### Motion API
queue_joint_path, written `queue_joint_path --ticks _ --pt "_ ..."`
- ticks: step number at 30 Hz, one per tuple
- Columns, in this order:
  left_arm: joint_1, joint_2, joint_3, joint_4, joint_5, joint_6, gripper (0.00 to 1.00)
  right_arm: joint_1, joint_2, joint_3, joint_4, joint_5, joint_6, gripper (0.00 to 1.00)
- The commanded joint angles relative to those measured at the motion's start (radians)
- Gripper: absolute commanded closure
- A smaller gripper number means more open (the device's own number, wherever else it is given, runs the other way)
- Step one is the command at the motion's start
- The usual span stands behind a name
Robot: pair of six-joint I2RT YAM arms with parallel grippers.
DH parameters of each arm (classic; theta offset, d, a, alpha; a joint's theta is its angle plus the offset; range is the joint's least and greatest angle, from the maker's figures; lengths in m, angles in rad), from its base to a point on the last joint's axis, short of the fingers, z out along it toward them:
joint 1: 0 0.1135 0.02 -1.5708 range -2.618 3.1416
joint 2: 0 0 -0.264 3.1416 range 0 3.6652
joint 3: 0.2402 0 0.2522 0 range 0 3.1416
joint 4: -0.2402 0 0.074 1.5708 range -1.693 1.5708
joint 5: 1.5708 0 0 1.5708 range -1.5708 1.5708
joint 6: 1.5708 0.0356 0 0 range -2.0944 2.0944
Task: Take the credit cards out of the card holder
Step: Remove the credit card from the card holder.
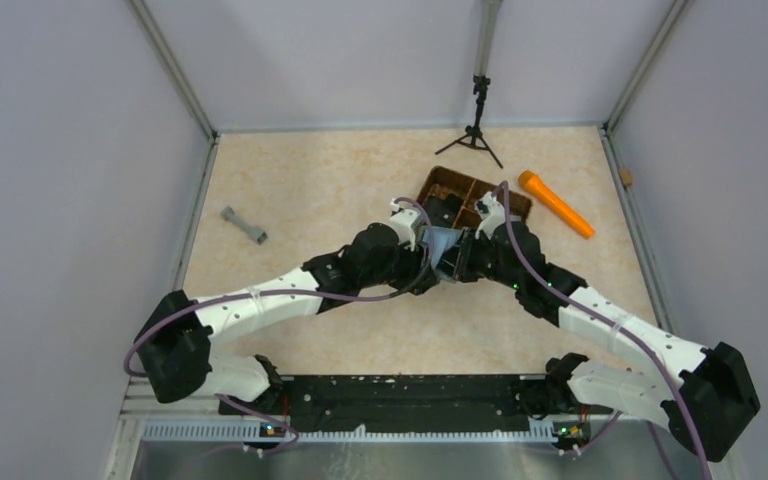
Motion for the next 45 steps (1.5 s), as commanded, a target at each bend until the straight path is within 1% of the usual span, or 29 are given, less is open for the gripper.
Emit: queue_joint_path --ticks 1,2,3,6,8,9,12,16,19,20,24,27,29,31,32,34,37,39,45 --pt "0.010 0.000 0.031 -0.073 -0.187 -0.001 0.61 0.019 -0.026 0.064 0.007 -0.014 -0.017 1.00" --pt "0.011 -0.015 0.018 -0.059 -0.185 -0.005 0.65 0.019 -0.028 0.064 -0.005 -0.004 -0.023 1.00" --pt "0.011 -0.033 0.004 -0.039 -0.178 -0.009 0.66 0.019 -0.030 0.064 -0.015 0.003 -0.029 1.00" --pt "0.024 -0.095 -0.049 0.028 -0.125 -0.015 0.64 0.019 -0.039 0.055 -0.031 0.006 -0.043 1.00" --pt "0.038 -0.143 -0.095 0.089 -0.092 -0.027 0.49 0.019 -0.042 0.047 -0.026 -0.007 -0.047 1.00" --pt "0.046 -0.161 -0.116 0.116 -0.049 -0.037 0.45 0.019 -0.044 0.042 -0.021 -0.014 -0.049 1.00" --pt "0.079 -0.206 -0.171 0.193 0.007 -0.072 0.44 0.019 -0.045 0.030 -0.006 -0.034 -0.044 1.00" --pt "0.145 -0.249 -0.240 0.269 0.055 -0.144 0.50 0.018 -0.061 0.006 0.035 -0.082 -0.028 1.00" --pt "0.206 -0.274 -0.311 0.361 0.110 -0.210 0.55 0.018 -0.081 -0.021 0.091 -0.114 -0.007 1.00" --pt "0.222 -0.277 -0.333 0.415 0.140 -0.227 0.56 0.018 -0.089 -0.031 0.110 -0.126 0.000 1.00" --pt "0.260 -0.286 -0.392 0.550 0.243 -0.268 0.55 0.017 -0.110 -0.059 0.161 -0.157 0.022 1.00" --pt "0.266 -0.310 -0.418 0.609 0.285 -0.275 0.65 0.015 -0.116 -0.073 0.183 -0.175 0.028 1.00" --pt "0.268 -0.329 -0.426 0.612 0.291 -0.270 0.79 0.012 -0.117 -0.080 0.192 -0.183 0.028 1.00" --pt "0.271 -0.349 -0.432 0.598 0.283 -0.266 0.94 0.009 -0.120 -0.087 0.191 -0.184 0.024 0.91" --pt "0.274 -0.359 -0.434 0.587 0.274 -0.264 1.00 0.007 -0.123 -0.089 0.186 -0.186 0.022 0.80" --pt "0.277 -0.383 -0.443 0.564 0.257 -0.258 1.00 0.003 -0.137 -0.097 0.175 -0.186 0.023 0.62" --pt "0.278 -0.415 -0.460 0.556 0.248 -0.259 1.00 -0.003 -0.178 -0.124 0.158 -0.148 0.024 0.49" --pt "0.278 -0.424 -0.466 0.561 0.255 -0.266 1.00 -0.013 -0.201 -0.140 0.147 -0.130 0.024 0.46" --pt "0.280 -0.435 -0.467 0.583 0.285 -0.287 1.00 -0.034 -0.230 -0.181 0.178 -0.148 0.038 0.46"
